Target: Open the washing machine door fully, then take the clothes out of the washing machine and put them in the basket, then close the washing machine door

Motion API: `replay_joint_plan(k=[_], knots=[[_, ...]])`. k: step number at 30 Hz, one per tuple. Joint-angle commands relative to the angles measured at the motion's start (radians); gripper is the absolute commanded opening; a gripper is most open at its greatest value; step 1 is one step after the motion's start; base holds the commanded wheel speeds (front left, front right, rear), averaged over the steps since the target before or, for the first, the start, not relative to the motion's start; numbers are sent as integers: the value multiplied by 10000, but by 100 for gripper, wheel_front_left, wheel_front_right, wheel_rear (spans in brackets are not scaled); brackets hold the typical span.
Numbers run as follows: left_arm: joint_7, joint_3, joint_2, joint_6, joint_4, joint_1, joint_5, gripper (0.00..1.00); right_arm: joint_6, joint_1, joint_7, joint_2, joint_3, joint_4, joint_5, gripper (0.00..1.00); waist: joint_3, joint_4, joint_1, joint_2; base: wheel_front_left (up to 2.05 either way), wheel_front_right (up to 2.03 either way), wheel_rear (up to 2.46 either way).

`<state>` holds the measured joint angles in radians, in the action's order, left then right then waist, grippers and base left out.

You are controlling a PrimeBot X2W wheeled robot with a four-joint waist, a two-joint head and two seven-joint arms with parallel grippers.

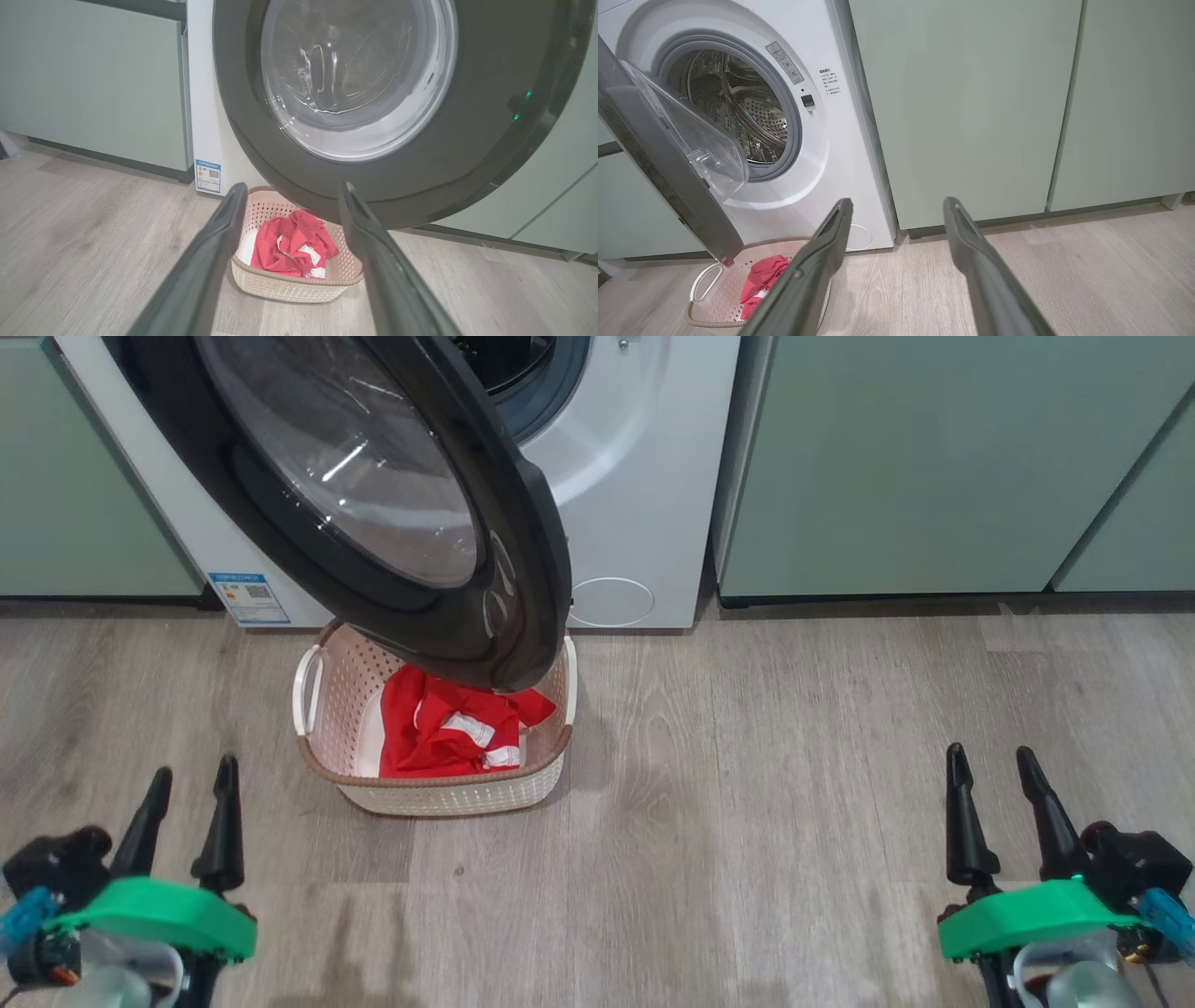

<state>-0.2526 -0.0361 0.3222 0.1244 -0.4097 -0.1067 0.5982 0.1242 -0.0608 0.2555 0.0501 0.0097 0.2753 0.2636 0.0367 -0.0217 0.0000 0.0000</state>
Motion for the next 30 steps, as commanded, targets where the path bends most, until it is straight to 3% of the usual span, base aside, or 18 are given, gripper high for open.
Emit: replay_joint_plan(k=[1, 7, 15, 16, 17, 18, 26, 30], knots=[[-89, 645, 155, 63, 401, -337, -285, 100, 65, -178, 63, 4, 210, -329, -11, 100, -1, -17, 0, 0, 0, 0, 0], [-90, 1190, -277, 63, 545, 42, -792, 100, 65, -163, 63, 3, 297, -294, 34, 100, -31, -80, 0, 0, 0, 0, 0], [-91, 1277, -410, 63, 531, 236, -1054, 100, 65, -165, 63, 2, 311, -271, 5, 100, -58, -73, 0, 0, 0, 0, 0], [-91, 1257, -404, 63, 512, 237, -1083, 100, 65, -166, 63, 2, 315, -273, -3, 96, -59, -61, 0, 0, 0, 0, 0], [-91, 1236, -404, 63, 505, 239, -1108, 100, 65, -175, 63, 2, 317, -272, 22, 37, -60, -47, 0, 0, 0, 0, 0], [-91, 1222, -406, 63, 505, 241, -1129, 100, 65, -204, 63, 2, 301, -293, 45, 0, -58, -31, 0, 0, 0, 0, 0], [-91, 1269, -543, 63, 487, 316, -1241, 100, 65, -951, 63, 1, 37, -1235, 502, 0, 26, 244, 0, 0, 0, 0, 0], [-91, 1256, -685, 63, 384, 277, -1373, 100, 65, -1897, 63, 118, 524, -1977, 536, 0, 58, 595, 0, 0, 0, 0, 0]])
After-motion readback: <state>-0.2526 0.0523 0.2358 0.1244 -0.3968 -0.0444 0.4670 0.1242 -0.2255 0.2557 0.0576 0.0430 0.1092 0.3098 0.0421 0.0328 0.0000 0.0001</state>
